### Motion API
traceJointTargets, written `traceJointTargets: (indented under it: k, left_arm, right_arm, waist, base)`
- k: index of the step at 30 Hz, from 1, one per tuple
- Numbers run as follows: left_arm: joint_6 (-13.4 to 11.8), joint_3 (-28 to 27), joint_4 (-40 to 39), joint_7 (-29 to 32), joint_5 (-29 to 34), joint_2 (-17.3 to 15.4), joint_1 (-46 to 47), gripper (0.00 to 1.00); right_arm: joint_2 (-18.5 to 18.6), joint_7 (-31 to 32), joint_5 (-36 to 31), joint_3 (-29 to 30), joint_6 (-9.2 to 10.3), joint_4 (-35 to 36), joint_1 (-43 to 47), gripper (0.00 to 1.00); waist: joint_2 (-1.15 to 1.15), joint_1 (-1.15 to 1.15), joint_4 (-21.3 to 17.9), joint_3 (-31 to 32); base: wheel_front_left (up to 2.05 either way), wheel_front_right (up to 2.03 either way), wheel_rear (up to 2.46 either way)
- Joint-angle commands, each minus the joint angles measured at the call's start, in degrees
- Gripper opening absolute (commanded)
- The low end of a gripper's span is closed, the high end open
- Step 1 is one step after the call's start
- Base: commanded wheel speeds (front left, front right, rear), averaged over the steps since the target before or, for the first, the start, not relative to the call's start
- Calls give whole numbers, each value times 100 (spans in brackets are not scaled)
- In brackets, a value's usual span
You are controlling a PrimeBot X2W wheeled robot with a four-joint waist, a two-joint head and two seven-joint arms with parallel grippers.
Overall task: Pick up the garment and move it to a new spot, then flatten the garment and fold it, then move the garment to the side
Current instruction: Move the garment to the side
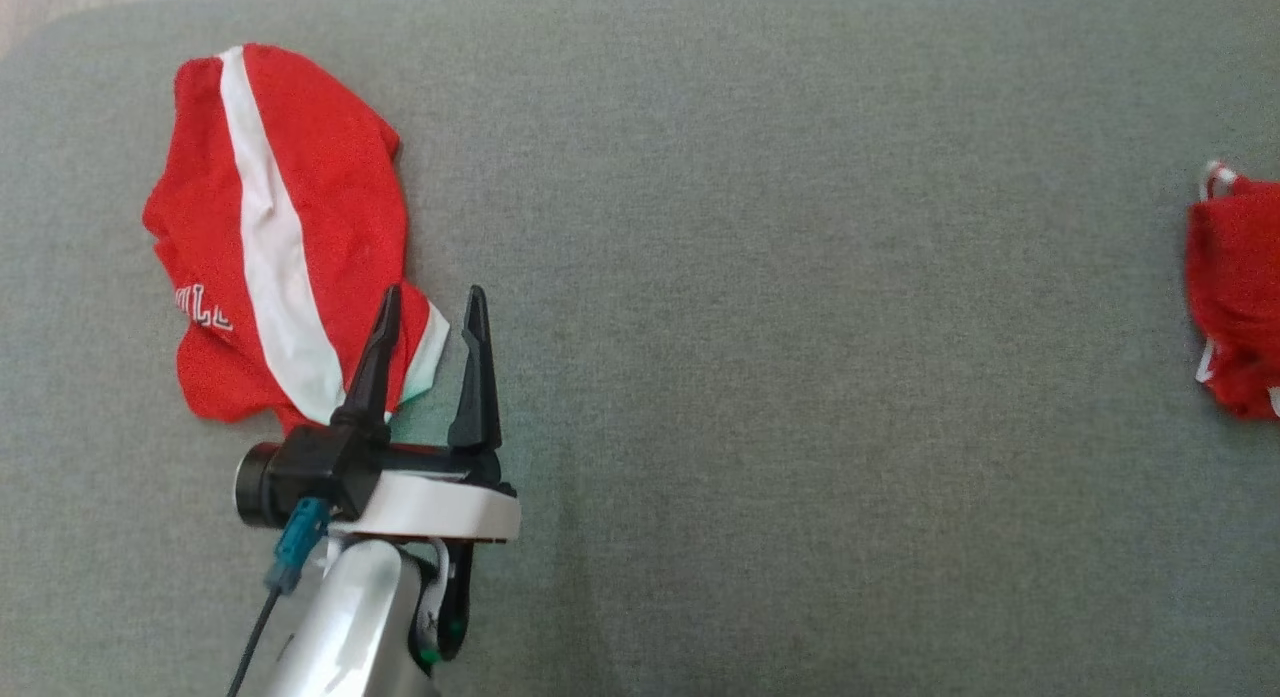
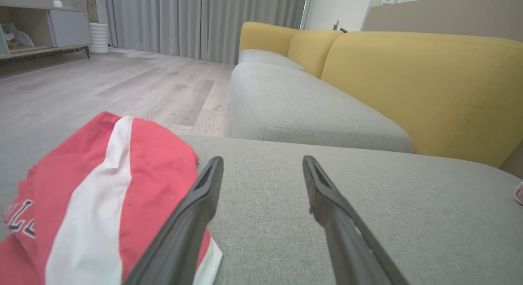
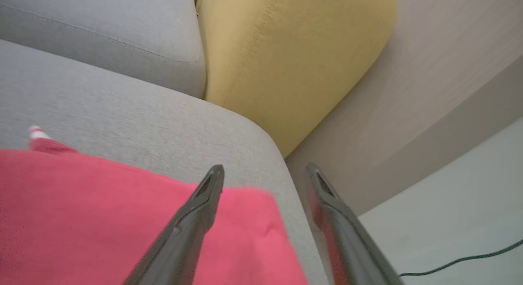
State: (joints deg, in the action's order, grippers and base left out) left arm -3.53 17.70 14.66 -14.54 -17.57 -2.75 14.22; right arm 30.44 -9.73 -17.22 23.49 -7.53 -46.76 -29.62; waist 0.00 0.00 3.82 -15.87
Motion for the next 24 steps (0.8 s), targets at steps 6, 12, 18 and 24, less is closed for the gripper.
traceJointTargets:
  k: [6,12,18,24]
  left_arm:
    - [-16,-312,-175,-46,26,-13,23,100]
    - [23,-323,-383,-46,7,-12,-126,100]
    - [-39,-320,-512,-46,-124,-12,-289,100]
    - [-72,-329,-547,-46,-167,-12,-452,100]
  right_arm:
    - [-488,-229,81,-381,4,711,-220,100]
    - [-1484,-208,602,-719,4,1829,1,100]
    - [-2381,136,1242,-1027,4,3207,643,100]
    - [-2705,249,1768,-1326,4,4112,1405,100]
  waist:
    - [0,0,-61,384]
    - [0,0,-102,840]
    - [0,0,-104,1231]
    - [0,0,-88,1459]
  base:
    - [0,0,0]
    - [0,0,0]
    - [0,0,0]
    - [0,0,0]
